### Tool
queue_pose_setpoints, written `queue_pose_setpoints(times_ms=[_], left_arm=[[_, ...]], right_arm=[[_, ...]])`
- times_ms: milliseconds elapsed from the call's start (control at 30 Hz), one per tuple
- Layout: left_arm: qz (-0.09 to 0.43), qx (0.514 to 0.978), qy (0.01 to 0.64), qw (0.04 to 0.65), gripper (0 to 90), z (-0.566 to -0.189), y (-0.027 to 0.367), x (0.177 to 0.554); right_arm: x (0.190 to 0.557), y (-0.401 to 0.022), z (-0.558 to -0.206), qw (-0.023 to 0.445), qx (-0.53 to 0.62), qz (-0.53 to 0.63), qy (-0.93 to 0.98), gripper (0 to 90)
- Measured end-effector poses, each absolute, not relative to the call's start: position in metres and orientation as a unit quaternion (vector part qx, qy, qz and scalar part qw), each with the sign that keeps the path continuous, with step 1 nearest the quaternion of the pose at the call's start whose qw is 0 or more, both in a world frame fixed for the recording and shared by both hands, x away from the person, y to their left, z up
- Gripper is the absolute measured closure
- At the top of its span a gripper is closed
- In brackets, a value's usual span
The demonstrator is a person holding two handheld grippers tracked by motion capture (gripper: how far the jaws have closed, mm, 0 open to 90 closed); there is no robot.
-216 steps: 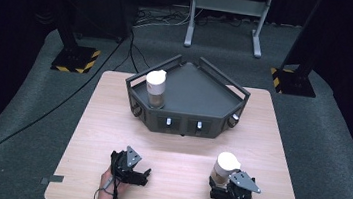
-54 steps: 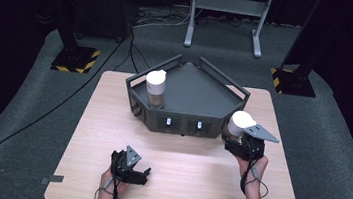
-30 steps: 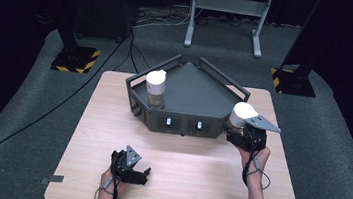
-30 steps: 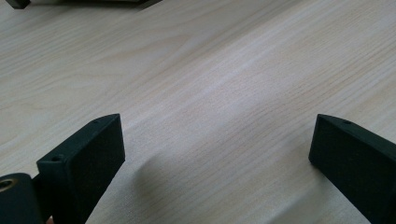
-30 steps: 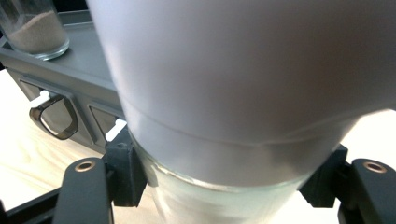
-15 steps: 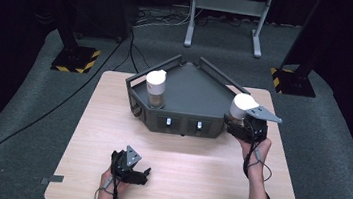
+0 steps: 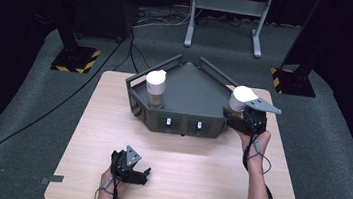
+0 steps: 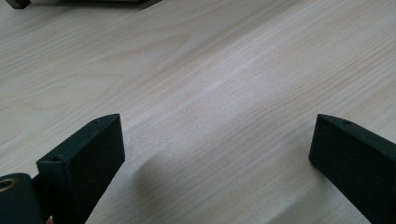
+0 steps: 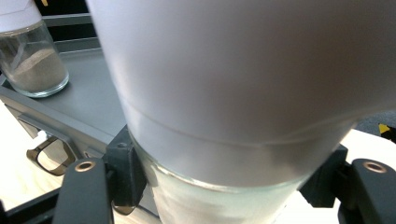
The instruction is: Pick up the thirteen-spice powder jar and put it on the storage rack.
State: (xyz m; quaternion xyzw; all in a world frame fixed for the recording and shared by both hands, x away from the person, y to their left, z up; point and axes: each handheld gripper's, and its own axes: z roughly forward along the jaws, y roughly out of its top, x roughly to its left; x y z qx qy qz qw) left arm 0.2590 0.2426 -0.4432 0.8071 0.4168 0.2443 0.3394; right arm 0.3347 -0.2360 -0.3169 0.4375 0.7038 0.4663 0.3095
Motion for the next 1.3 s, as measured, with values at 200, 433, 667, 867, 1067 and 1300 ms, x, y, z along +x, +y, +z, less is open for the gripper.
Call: queue_pose_setpoints(times_ms=[200,433,667,867,1067,1300], left_arm=[[0.244,0.807,0.417,0.34,3.2,-0.443,0.243,0.259],[0.243,0.807,0.417,0.34,3.2,-0.443,0.243,0.259],[0.245,0.808,0.415,0.339,3.2,-0.443,0.242,0.259],[0.246,0.808,0.415,0.338,3.2,-0.443,0.242,0.259],[0.247,0.808,0.415,0.339,3.2,-0.443,0.242,0.259],[0.247,0.807,0.415,0.339,3.3,-0.443,0.242,0.258]], right_arm=[[0.342,-0.235,-0.313,0.306,0.439,0.47,0.702,30.4],[0.352,-0.231,-0.309,0.302,0.439,0.465,0.707,30.4],[0.364,-0.225,-0.307,0.295,0.44,0.463,0.711,30.4],[0.374,-0.221,-0.308,0.285,0.441,0.463,0.714,30.4],[0.385,-0.214,-0.31,0.281,0.441,0.459,0.719,30.4],[0.396,-0.203,-0.311,0.28,0.442,0.448,0.725,30.4]])
